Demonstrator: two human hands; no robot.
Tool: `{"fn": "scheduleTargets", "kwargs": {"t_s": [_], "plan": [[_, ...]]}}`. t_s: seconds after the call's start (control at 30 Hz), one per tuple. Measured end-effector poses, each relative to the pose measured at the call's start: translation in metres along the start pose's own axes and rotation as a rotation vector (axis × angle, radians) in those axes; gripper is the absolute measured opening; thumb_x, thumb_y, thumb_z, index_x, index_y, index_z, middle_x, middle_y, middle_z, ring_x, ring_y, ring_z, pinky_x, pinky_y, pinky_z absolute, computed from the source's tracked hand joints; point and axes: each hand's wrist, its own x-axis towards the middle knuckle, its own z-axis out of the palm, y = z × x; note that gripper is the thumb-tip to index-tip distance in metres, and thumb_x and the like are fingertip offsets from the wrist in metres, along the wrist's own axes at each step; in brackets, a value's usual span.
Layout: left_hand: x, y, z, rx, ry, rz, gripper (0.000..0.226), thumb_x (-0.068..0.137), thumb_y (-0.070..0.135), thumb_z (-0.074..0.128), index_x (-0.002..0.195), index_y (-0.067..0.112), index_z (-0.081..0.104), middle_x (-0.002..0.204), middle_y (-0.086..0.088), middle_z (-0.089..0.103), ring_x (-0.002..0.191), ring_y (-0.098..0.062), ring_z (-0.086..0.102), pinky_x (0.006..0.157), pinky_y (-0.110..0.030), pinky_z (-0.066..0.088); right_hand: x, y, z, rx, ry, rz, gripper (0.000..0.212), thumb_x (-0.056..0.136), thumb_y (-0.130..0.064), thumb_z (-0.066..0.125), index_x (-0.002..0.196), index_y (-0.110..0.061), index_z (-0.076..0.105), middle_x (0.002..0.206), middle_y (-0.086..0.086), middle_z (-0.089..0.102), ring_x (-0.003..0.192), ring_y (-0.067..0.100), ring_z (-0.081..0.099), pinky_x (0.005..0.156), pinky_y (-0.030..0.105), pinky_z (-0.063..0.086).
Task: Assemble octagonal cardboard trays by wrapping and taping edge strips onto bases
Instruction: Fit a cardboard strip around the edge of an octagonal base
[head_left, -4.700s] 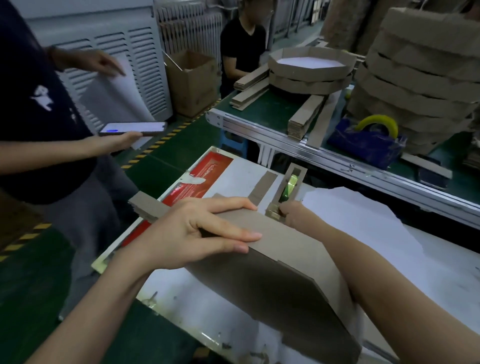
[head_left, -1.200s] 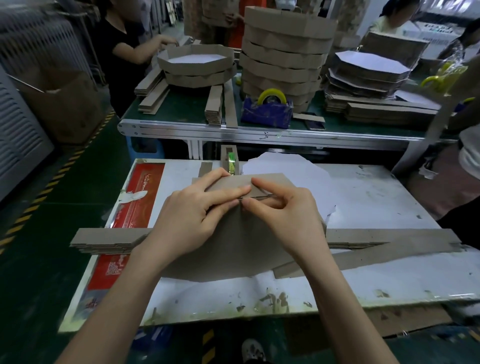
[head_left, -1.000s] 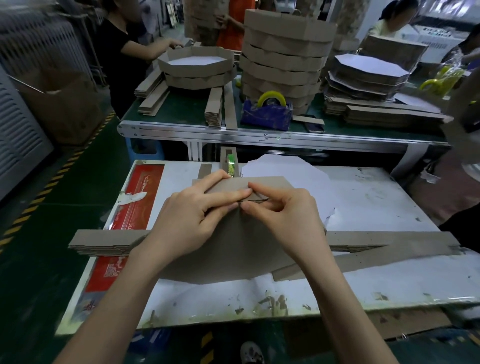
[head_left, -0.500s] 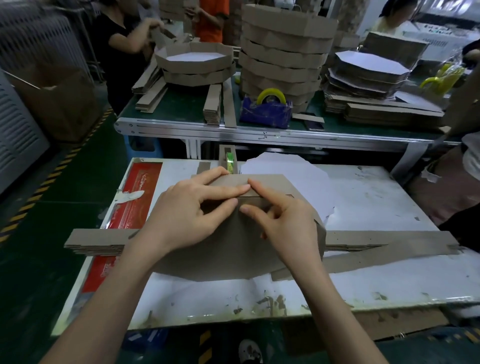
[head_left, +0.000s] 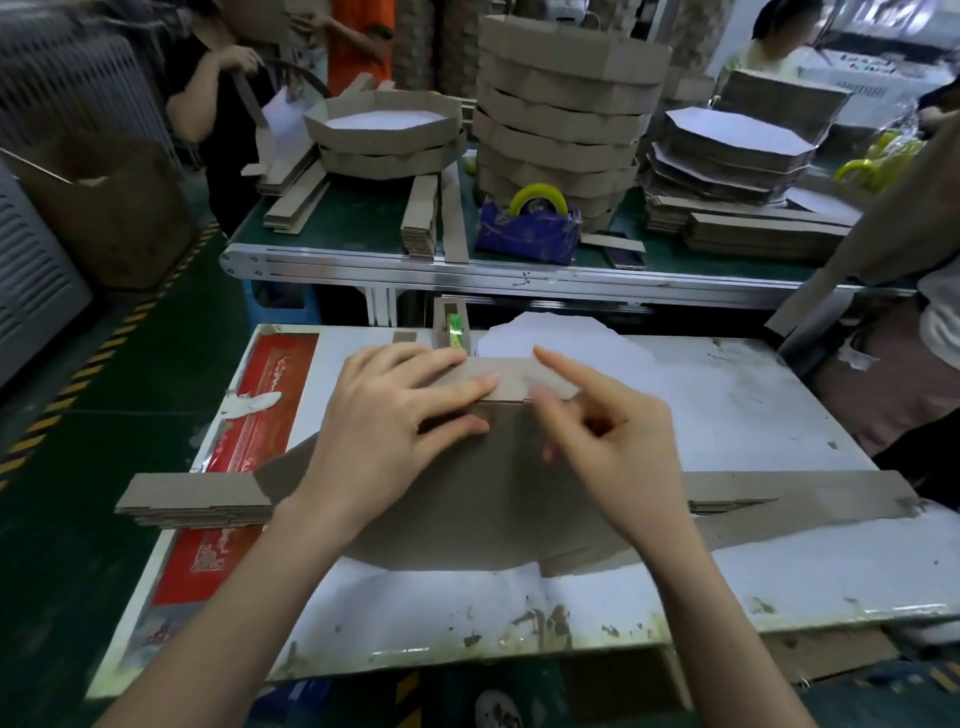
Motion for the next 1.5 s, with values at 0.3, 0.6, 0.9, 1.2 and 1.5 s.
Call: {"fn": "scheduleTargets", "kwargs": {"t_s": [0.3,0.6,0.9,1.2,1.5], "plan": [[0.009,0.01,-0.005,0.099,-0.054,0.003,0.045,0.077,0.051,0.073,0.118,0.036,0.062,0.124,0.011,0.06,0.12,-0.018,0.051,0.102,-0.04,0.033,0.035,0.04,-0.021,-0.044,-0.235,0.223,0.022,0.102,-0.026,0.054,0.111,-0.022,0.072,0.111,-0.013,0.071,0.109,0.004,0.062,0.093,0.018,0.046],[0.048,0.039,0.012,0.278,-0.247,0.111,0.086,0.073,0.085,0.037,0.142,0.033,0.039,0.128,0.008,0.058,0.115,-0.016,0.055,0.09,-0.035,0.046,0.033,0.044,-0.032,-0.04,-0.321,0.206,0.049,0.099,-0.043,0.047,0.065,-0.007,0.05,0.059,-0.003,0.041,0.057,0.008,0.037,0.057,0.028,0.03],[-0.005,-0.033,-0.022,-0.229,-0.108,-0.086,0.071,0.068,0.084,0.049,0.134,0.063,0.031,0.121,0.03,0.049,0.108,-0.002,0.051,0.084,-0.037,0.053,0.055,0.022,-0.045,0.055,-0.543,0.225,0.037,0.082,-0.056,0.07,0.07,-0.021,0.069,0.06,-0.001,0.055,0.054,0.008,0.044,0.051,0.016,0.034],[-0.016,-0.017,-0.029,-0.102,-0.064,0.057,0.061,0.082,0.067,0.047,0.134,0.037,0.055,0.124,0.006,0.056,0.11,-0.015,0.053,0.084,-0.037,0.051,0.058,-0.003,-0.01,0.016,-0.563,0.159,0.045,0.074,-0.061,0.067,0.073,-0.016,0.071,0.059,0.014,0.054,0.05,0.007,0.044,0.047,0.015,0.035],[-0.027,-0.039,-0.029,-0.077,-0.026,0.158,0.041,0.091,0.059,0.045,0.127,0.041,0.055,0.127,0.001,0.06,0.113,-0.021,0.054,0.087,-0.043,0.049,0.052,-0.01,0.011,0.009,-0.593,0.16,0.033,0.086,-0.043,0.071,0.074,-0.012,0.069,0.061,0.0,0.053,0.055,0.006,0.043,0.053,0.021,0.034]]}}
